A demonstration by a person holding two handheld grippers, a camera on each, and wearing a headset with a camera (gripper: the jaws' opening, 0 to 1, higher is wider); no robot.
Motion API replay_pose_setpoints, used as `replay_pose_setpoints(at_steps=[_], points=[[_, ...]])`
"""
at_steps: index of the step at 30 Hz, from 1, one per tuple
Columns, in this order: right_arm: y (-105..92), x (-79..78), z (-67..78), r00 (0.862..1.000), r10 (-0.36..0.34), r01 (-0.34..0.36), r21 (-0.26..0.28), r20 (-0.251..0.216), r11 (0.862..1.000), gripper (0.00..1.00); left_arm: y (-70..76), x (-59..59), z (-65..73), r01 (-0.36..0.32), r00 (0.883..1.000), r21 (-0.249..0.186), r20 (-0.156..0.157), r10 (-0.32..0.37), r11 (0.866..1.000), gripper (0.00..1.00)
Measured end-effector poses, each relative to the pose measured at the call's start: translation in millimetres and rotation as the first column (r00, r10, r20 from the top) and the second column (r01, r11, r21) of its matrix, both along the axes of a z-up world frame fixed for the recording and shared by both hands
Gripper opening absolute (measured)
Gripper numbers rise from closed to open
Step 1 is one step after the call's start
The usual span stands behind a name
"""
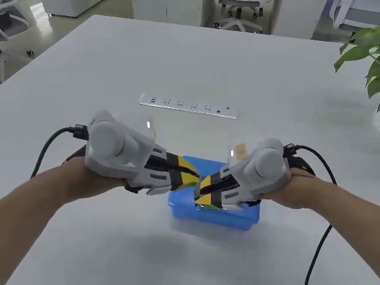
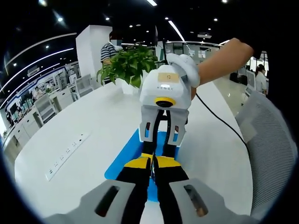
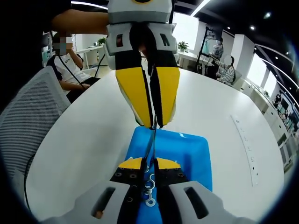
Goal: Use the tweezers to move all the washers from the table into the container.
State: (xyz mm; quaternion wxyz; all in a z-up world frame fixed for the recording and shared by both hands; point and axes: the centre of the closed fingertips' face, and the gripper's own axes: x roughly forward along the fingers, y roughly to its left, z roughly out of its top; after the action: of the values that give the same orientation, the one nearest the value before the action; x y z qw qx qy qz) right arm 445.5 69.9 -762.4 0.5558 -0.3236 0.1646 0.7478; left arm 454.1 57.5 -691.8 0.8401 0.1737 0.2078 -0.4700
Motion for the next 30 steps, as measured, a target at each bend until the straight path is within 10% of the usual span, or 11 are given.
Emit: replay_pose_setpoints(at_steps=[30], points=[[-6.8, 4.0, 8.2, 0.999, -0.034, 0.034, -0.001, 0.017, 0.999, 0.17, -5.5, 0.1, 9.0, 0.029, 1.0, -0.009, 0.002, -0.029, 1.0, 0.05]])
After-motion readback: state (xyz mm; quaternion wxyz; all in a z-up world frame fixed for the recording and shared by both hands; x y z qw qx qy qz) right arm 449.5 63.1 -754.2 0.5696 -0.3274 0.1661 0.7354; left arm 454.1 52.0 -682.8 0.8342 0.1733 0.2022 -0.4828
